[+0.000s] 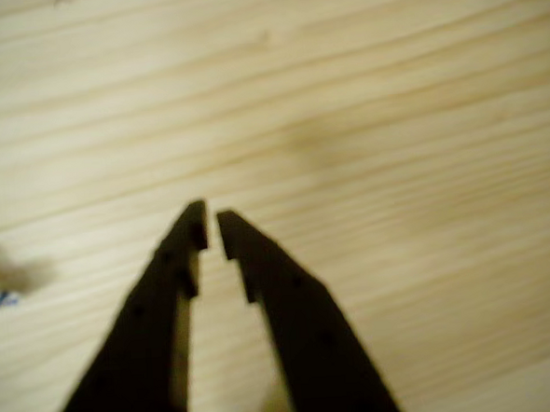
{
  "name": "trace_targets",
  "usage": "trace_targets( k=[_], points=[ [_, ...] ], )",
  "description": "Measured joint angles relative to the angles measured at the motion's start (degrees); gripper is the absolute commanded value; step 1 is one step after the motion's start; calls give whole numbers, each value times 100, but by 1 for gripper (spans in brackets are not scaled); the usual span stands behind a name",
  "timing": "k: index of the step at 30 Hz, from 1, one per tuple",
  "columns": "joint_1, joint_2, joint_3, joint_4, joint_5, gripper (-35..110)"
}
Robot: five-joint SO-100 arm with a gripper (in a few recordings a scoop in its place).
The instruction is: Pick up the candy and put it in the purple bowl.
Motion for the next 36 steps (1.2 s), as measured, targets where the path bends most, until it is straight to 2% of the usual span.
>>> trace_targets(
  k=[36],
  points=[
    [167, 0, 0, 0, 132, -1]
  ],
)
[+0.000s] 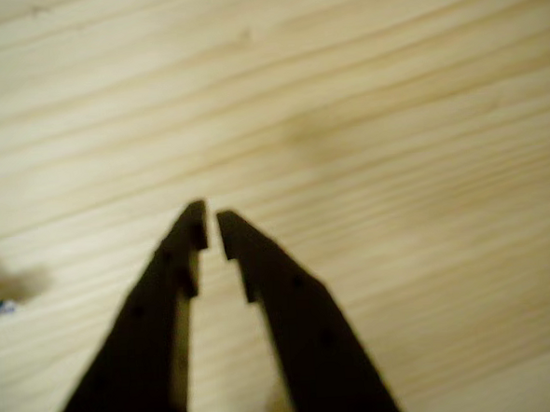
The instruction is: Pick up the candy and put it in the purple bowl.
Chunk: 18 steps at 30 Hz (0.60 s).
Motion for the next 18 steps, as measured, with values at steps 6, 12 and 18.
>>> trace_targets(
  k=[6, 12, 18],
  points=[
    [0, 0, 0, 0, 0, -1],
    [0, 0, 0, 0, 0, -1],
    [-141, 0, 0, 0, -114, -1]
  ],
)
